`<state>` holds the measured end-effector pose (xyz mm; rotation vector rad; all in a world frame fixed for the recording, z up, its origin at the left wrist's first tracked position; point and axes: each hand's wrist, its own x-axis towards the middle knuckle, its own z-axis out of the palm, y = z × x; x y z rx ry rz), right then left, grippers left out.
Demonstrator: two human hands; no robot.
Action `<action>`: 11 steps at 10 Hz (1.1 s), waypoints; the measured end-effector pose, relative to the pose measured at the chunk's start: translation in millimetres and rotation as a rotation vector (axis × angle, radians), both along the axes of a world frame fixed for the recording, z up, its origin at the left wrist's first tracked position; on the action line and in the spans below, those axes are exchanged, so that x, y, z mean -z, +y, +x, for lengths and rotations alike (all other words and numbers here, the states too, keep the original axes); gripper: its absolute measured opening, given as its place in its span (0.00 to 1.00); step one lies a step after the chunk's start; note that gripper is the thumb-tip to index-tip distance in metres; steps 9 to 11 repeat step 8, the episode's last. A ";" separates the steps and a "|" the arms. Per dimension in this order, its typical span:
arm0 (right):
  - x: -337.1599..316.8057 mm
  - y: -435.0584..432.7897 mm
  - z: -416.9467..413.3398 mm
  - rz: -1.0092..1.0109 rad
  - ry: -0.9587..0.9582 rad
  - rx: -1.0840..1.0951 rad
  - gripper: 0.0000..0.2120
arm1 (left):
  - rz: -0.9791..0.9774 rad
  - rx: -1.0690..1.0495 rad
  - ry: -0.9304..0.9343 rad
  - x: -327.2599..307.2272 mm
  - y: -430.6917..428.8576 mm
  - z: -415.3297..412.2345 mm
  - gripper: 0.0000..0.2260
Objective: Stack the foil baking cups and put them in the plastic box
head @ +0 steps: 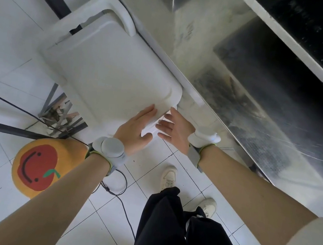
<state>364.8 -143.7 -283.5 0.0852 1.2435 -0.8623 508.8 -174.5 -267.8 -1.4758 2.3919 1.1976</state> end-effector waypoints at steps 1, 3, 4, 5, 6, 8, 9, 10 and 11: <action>-12.7 6.0 -6.2 -0.009 0.076 -0.052 0.23 | 0.044 -0.016 0.016 -1.5 0.7 -2.0 0.29; -37.6 21.2 -18.6 -0.041 0.157 -0.125 0.23 | 0.079 -0.053 -0.002 -13.0 -1.1 -12.3 0.27; -47.6 28.7 -26.2 -0.056 0.192 -0.192 0.22 | 0.111 -0.061 -0.006 -23.5 0.6 -18.1 0.25; -55.9 33.8 -31.9 -0.072 0.224 -0.227 0.22 | 0.115 -0.056 0.001 -33.5 2.7 -26.0 0.24; -76.2 41.9 -45.2 -0.113 0.257 -0.251 0.20 | 0.110 -0.018 0.005 -53.1 3.4 -43.0 0.22; -125.7 57.3 -72.6 -0.184 0.328 -0.211 0.21 | 0.119 -0.044 0.102 -83.9 2.6 -71.3 0.20; -125.7 57.3 -72.6 -0.184 0.328 -0.211 0.21 | 0.119 -0.044 0.102 -83.9 2.6 -71.3 0.20; -125.7 57.3 -72.6 -0.184 0.328 -0.211 0.21 | 0.119 -0.044 0.102 -83.9 2.6 -71.3 0.20; -125.7 57.3 -72.6 -0.184 0.328 -0.211 0.21 | 0.119 -0.044 0.102 -83.9 2.6 -71.3 0.20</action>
